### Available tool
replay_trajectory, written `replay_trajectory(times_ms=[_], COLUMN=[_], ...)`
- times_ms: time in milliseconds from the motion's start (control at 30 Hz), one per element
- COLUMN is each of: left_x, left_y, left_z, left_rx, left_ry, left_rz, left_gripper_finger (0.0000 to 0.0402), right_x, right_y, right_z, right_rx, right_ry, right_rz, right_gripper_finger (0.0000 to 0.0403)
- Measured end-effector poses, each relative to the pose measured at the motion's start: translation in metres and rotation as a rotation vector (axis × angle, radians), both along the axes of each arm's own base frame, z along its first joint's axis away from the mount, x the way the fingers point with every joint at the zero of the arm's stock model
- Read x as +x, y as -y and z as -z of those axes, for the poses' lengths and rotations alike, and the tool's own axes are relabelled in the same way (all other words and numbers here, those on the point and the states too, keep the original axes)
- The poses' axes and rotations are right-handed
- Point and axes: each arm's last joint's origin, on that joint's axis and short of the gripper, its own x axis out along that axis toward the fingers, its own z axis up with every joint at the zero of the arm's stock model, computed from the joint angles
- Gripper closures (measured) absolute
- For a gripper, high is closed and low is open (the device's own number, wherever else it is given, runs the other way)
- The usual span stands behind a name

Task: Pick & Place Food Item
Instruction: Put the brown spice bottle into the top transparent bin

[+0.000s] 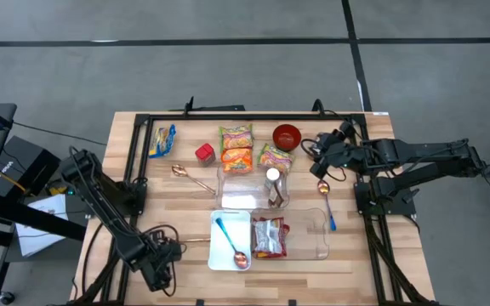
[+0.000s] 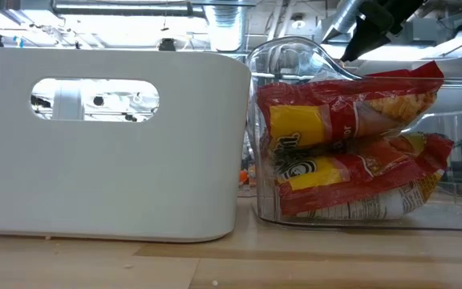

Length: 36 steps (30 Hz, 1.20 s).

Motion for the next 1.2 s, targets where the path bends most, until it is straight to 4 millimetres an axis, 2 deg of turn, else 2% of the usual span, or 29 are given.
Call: replay_trajectory(times_ms=[200,333,467,567,667,833,1000,1200], left_x=[0.002,0.005,0.011,0.018,0.031,0.061,0.088,0.106], left_y=[-0.009,-0.021,-0.043,-0.060,-0.076,-0.097,-0.115,-0.139], left_z=[-0.027,-0.061,-0.096,-0.115,-0.127,-0.142,-0.149,-0.130], left_rx=[0.068,0.180,0.395,0.558,0.648,0.787,0.699,0.616], left_ry=[0.267,0.569,0.834,0.920,0.951,1.011,1.137,1.334], left_rz=[0.046,0.125,0.148,0.152,0.161,0.229,0.342,0.407], left_gripper_finger=[0.0214,0.0214,0.0214,0.0214,0.0214,0.0212,0.0213,0.0213], right_x=[0.004,0.007,0.016,0.029,0.044,0.065,0.069,0.065], right_y=[0.000,0.000,-0.002,-0.004,-0.006,-0.016,-0.029,-0.052], right_z=[-0.004,-0.007,-0.004,-0.002,0.000,0.006,0.005,-0.008], right_rx=[-0.036,-0.068,-0.082,-0.096,-0.122,-0.195,-0.252,-0.320], right_ry=[0.018,0.017,-0.009,-0.025,-0.034,-0.065,-0.062,0.027], right_rz=[-0.038,-0.070,-0.128,-0.213,-0.319,-0.473,-0.558,-0.702], right_gripper_finger=[0.0182,0.0182,0.0182,0.0182,0.0182,0.0182,0.0182,0.0188])
